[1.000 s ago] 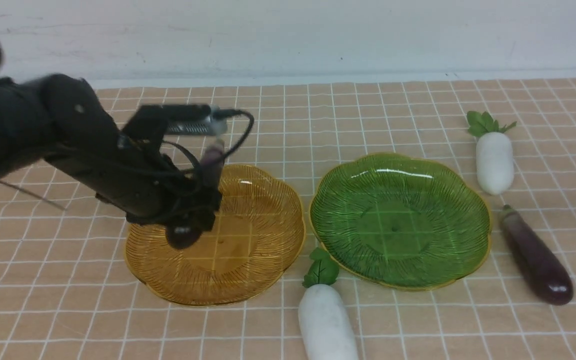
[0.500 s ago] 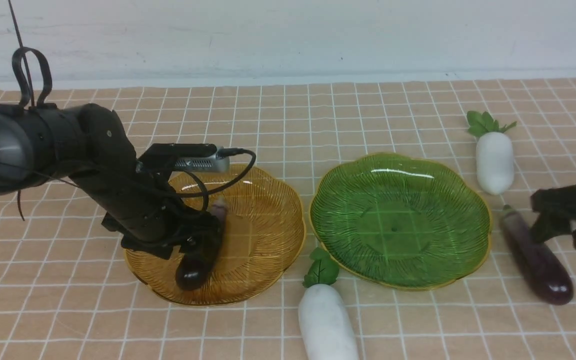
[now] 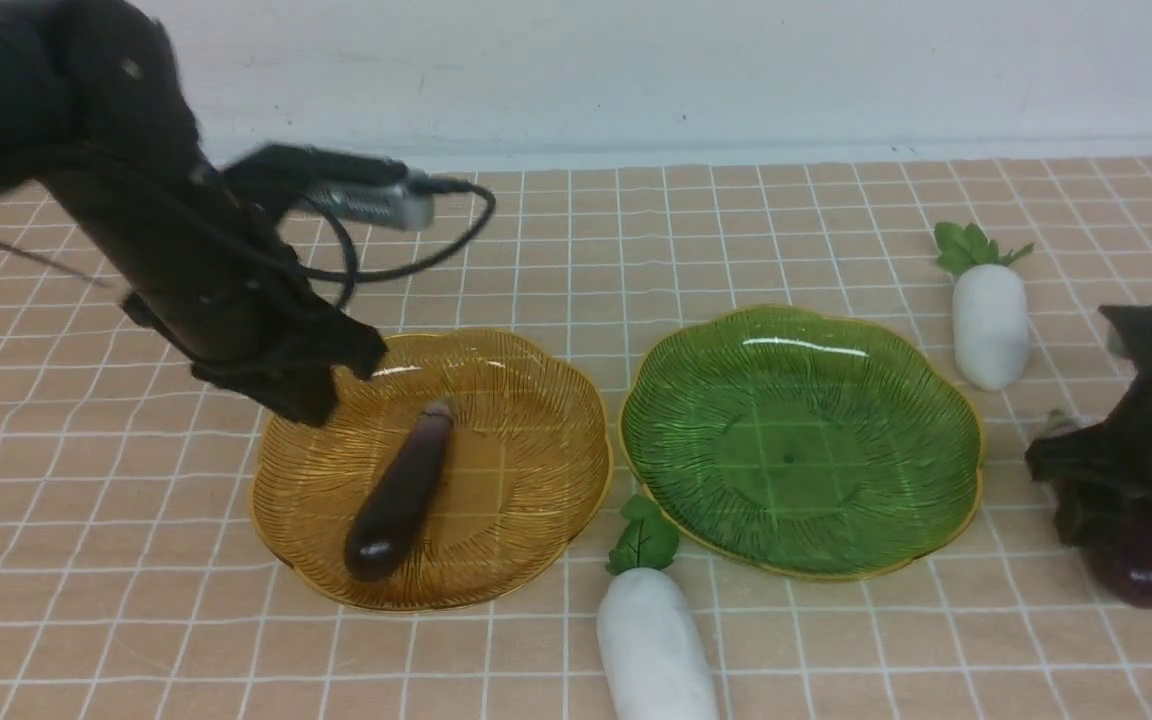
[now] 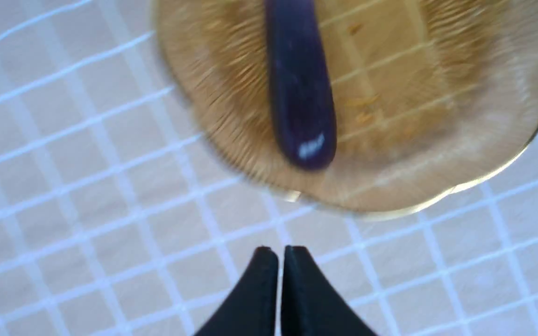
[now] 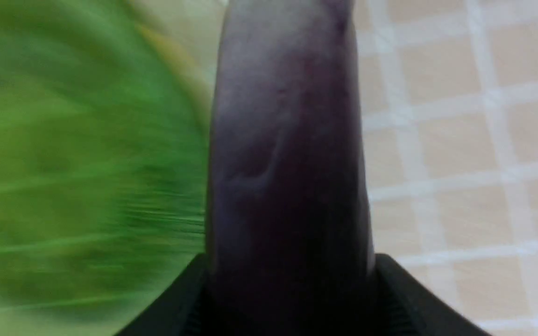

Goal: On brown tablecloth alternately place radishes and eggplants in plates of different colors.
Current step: 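Pick up the eggplant and place it on the yellow plate with the right gripper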

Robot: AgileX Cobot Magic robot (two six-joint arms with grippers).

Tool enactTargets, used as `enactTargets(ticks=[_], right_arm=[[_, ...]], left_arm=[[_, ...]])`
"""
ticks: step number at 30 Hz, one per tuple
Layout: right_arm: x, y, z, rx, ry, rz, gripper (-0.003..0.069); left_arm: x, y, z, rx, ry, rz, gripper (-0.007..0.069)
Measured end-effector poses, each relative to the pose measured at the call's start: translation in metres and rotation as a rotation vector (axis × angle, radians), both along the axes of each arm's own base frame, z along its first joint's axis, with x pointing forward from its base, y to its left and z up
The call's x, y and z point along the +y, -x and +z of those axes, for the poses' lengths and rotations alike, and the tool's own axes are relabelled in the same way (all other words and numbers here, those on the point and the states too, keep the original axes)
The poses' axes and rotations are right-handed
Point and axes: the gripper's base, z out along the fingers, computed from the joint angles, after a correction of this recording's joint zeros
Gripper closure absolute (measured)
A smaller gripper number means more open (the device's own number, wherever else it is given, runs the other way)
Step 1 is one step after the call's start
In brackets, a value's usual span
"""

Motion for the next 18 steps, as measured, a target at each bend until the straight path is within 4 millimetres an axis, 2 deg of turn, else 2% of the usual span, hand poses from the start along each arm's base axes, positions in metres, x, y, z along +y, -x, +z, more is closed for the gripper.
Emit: enactTargets(ticks=[1, 2, 3, 5, 8, 13, 14, 18], right_arm=[[0.014, 0.003, 0.013, -0.046, -0.035, 0.030, 0.0295], [0.038, 0.006, 0.026, -0.099, -0.088, 0.091, 0.0295], [0.053, 0.006, 0.031, -0.125, -0.120, 0.126, 0.0295], [0.104, 0.009, 0.032, -0.154, -0.226, 0.220, 0.0295], [0.162, 0.003, 0.019, -0.142, -0.312, 0.311, 0.0295], [0.235, -0.015, -0.021, -0.075, -0.324, 0.426, 0.0295], [0.247, -0.019, -0.025, -0.074, -0.327, 0.445, 0.0295], [0.270, -0.031, -0.043, -0.044, -0.334, 0.465, 0.0265]], left_arm=[[0.004, 0.010, 0.001, -0.008, -0.014, 0.015, 0.0628], [0.008, 0.022, 0.004, -0.026, -0.014, 0.040, 0.0628], [0.010, 0.031, 0.004, -0.037, -0.011, 0.055, 0.0628], [0.014, 0.046, 0.001, -0.064, 0.005, 0.092, 0.0628], [0.017, 0.063, -0.009, -0.088, 0.030, 0.136, 0.0628], [0.019, 0.075, -0.025, -0.052, 0.040, 0.155, 0.0628], [0.019, 0.076, -0.027, -0.045, 0.037, 0.155, 0.0628], [0.019, 0.078, -0.031, -0.027, 0.032, 0.155, 0.0628]])
